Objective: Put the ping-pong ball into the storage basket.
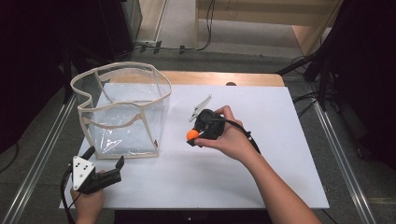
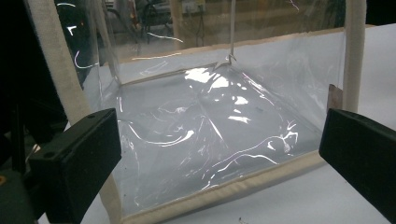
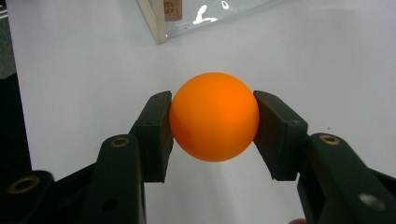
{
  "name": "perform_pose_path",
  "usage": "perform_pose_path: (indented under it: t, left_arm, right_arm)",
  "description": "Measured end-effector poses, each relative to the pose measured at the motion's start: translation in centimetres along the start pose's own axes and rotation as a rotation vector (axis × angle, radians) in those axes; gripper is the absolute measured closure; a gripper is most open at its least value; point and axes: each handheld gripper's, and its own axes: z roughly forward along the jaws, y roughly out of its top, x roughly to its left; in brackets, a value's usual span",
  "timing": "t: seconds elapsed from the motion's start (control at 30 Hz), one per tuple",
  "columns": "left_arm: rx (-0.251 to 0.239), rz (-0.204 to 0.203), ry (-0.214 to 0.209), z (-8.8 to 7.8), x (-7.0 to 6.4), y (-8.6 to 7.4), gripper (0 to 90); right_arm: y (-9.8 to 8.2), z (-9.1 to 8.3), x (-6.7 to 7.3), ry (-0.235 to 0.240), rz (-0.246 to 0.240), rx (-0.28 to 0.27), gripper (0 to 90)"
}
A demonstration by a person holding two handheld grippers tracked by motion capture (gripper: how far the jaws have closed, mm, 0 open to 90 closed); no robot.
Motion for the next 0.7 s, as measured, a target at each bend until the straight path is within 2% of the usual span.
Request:
perform_pose_path:
  t: [0.07, 0.33, 0.63, 0.7]
  left_arm:
    - [0.0, 0.001, 0.0, 0.0, 0.0, 0.0, 0.0]
    - [0.0, 0.001, -0.001, 0.0, 0.0, 0.0, 0.0]
    - [0.0, 0.002, -0.001, 0.0, 0.0, 0.0, 0.0]
    - [0.001, 0.002, -0.001, 0.0, 0.0, 0.0, 0.0]
  right_arm:
    - [0.2, 0.0, -0.1, 0.011, -0.01, -0.006, 48.2]
    - [0.9, -0.5, -0.5, 0.02, -0.002, -0.005, 48.2]
    - [1.9, -1.0, -0.6, 0.029, -0.04, -0.01, 48.2]
    - [2.0, -1.1, -0.6, 0.028, -0.031, -0.006, 48.2]
